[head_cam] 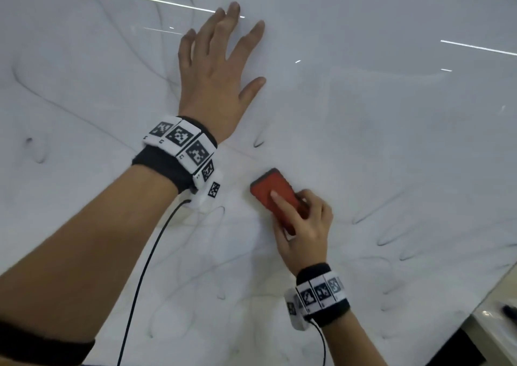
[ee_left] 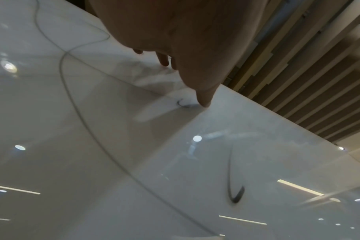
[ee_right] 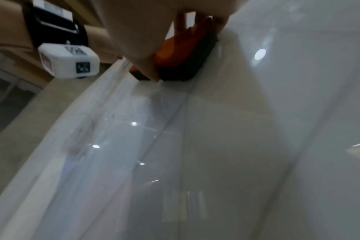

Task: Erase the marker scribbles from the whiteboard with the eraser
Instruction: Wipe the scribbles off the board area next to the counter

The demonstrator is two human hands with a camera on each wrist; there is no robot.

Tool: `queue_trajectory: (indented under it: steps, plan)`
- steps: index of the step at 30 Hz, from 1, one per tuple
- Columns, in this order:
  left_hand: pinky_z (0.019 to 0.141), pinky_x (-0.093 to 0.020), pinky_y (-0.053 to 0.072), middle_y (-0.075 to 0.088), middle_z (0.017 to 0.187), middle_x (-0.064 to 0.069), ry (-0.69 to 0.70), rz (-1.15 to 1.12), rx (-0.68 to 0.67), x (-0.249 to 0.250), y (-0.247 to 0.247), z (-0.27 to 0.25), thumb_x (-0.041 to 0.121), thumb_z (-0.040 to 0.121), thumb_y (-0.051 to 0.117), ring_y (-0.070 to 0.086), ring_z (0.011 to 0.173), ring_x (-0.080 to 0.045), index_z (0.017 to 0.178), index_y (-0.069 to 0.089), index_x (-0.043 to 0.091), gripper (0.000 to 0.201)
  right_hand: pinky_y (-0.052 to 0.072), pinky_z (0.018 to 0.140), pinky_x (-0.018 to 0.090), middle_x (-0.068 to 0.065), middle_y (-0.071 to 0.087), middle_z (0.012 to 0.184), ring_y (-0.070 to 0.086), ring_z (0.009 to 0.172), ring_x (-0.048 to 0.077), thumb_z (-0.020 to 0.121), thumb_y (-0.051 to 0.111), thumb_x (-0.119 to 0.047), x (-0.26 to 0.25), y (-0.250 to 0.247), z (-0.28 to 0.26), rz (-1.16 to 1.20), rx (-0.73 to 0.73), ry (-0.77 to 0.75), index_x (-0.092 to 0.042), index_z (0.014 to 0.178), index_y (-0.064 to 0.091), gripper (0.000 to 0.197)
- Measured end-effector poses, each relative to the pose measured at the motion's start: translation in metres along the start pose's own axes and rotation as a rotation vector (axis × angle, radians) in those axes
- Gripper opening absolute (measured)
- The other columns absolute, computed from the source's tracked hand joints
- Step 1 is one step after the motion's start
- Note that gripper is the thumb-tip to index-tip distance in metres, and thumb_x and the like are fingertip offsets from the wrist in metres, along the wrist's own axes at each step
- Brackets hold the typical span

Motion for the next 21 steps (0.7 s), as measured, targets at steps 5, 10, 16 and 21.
queue_trajectory:
  steps: [5, 10, 16, 21]
  plan:
    - [0.126, -0.054, 0.012, 0.014, 0.171, -0.007, -0.002, -0.01, -0.006, 0.003, 0.001, 0.0, 0.053, 0.105, 0.043, 0.016, 0.158, -0.027, 0.161, 0.027, 0.031, 0.063, 0.042, 0.099, 0.047, 0.009, 0.054, 0.125, 0.048, 0.107, 0.032, 0.084, 0.075, -0.025, 0.004, -0.033, 0.113, 0.004, 0.218, 0.045, -0.035, 0.129, 0.068, 0.047]
    - [0.126, -0.054, 0.01, 0.013, 0.171, -0.007, -0.024, -0.003, -0.005, 0.007, 0.001, -0.002, 0.052, 0.106, 0.039, 0.013, 0.158, -0.028, 0.161, 0.026, 0.032, 0.06, 0.04, 0.102, 0.041, 0.009, 0.052, 0.127, 0.048, 0.109, 0.028, 0.087, 0.071, -0.025, -0.012, -0.03, 0.139, 0.039, 0.313, 0.128, -0.034, 0.134, 0.065, 0.049]
    - [0.126, -0.054, 0.011, 0.014, 0.171, -0.008, -0.005, 0.024, -0.01, 0.003, -0.002, -0.003, 0.051, 0.105, 0.039, 0.015, 0.158, -0.028, 0.161, 0.025, 0.032, 0.06, 0.045, 0.087, 0.05, 0.007, 0.052, 0.124, 0.048, 0.105, 0.032, 0.082, 0.075, -0.021, -0.024, 0.026, -0.029, -0.017, -0.139, -0.096, -0.034, 0.121, 0.072, 0.041]
    - [0.126, -0.056, 0.013, 0.015, 0.17, -0.008, 0.011, 0.045, -0.024, 0.003, -0.002, -0.002, 0.052, 0.105, 0.037, 0.016, 0.158, -0.027, 0.161, 0.025, 0.032, 0.061, 0.042, 0.094, 0.044, 0.012, 0.054, 0.122, 0.05, 0.104, 0.033, 0.082, 0.076, -0.024, -0.002, -0.02, 0.07, -0.001, 0.149, 0.071, -0.031, 0.126, 0.069, 0.045]
Point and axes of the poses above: each hand's wrist, its own z-axis towards the middle knuckle, its own y-axis out of the palm, x = y × z, the point moved 1 cm from there along z, towards the middle knuckle
